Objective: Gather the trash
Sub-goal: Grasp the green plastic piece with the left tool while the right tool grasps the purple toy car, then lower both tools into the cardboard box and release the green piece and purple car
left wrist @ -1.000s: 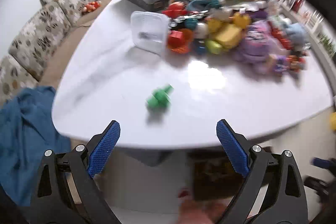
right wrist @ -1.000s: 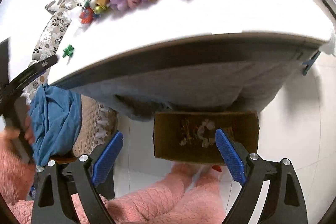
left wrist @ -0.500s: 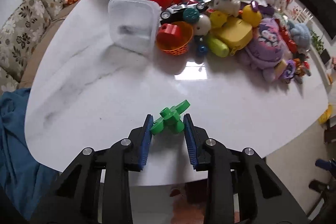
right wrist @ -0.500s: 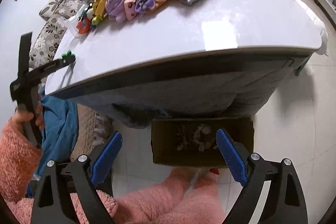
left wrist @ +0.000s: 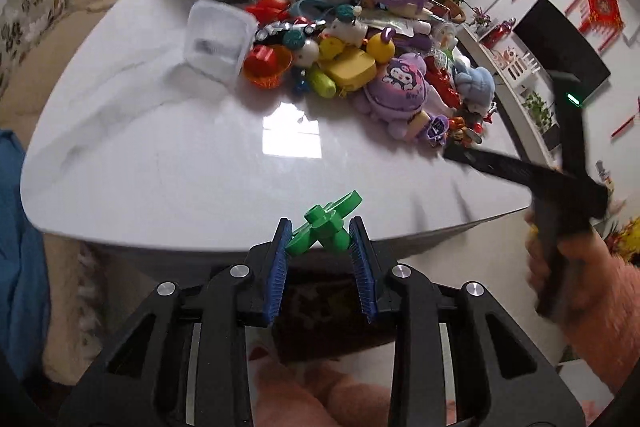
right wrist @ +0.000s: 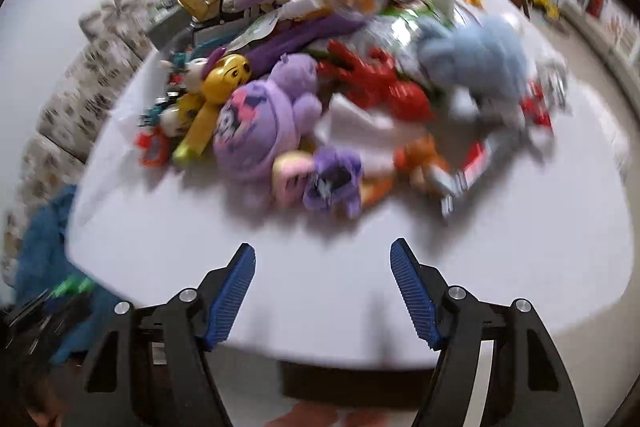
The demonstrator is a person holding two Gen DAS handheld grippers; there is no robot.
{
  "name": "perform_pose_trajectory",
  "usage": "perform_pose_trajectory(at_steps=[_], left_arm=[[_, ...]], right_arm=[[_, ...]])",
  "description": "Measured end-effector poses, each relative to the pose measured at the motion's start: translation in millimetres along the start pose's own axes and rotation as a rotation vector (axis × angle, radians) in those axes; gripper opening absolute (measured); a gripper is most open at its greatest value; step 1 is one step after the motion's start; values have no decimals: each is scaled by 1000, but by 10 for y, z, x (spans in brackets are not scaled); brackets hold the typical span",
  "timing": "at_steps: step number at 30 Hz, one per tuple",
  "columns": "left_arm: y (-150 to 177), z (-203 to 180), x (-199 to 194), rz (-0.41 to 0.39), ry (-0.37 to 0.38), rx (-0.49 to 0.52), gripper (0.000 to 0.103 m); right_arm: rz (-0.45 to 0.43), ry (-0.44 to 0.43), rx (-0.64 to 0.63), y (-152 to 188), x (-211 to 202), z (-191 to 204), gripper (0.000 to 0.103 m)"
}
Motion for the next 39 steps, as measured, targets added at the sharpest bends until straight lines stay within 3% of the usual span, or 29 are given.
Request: perform_pose_trajectory(at_steps=[3, 4, 8, 9, 10, 20, 24, 29, 33, 39], left_arm=[[81, 31, -35, 5, -17, -13, 30], [94, 40, -30, 8, -20, -16, 30], [159, 59, -35, 18, -22, -28, 29], [164, 48, -36, 18, -21, -26, 30], [164, 29, -36, 16, -15, -24, 29], [82, -258, 139, 42, 13, 40, 29], [141, -491, 210, 71, 47, 98, 30], [459, -816, 331, 144, 55, 197, 30], [905, -933, 524, 235, 38, 228, 30], [1471, -742, 1230, 399, -20, 142, 30]], right_arm=[[17, 63, -89, -164, 195, 125, 67], [28, 73, -104, -202, 254, 148, 60], [36, 81, -99, -274, 306, 140, 48], [47, 87, -88, -266, 295, 103, 38], [55, 71, -79, -262, 282, 80, 36], [-15, -34, -31, -2, -312, -165, 36], [-44, -77, -43, 351, -666, -245, 36], [16, -110, -13, 1000, -800, -478, 36], [116, -91, 1, 1580, -620, -604, 36], [276, -67, 67, 2274, -20, -825, 36]])
Point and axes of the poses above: each gripper's, at about its wrist camera, not at the fingertips, and x roughly the way its jaws point, z to its left, y to its underside, the point moved 3 cm from there along x, roughly the way its jaws point, and after that the axes turned 7 degrees about y, right-handed, at the moved point
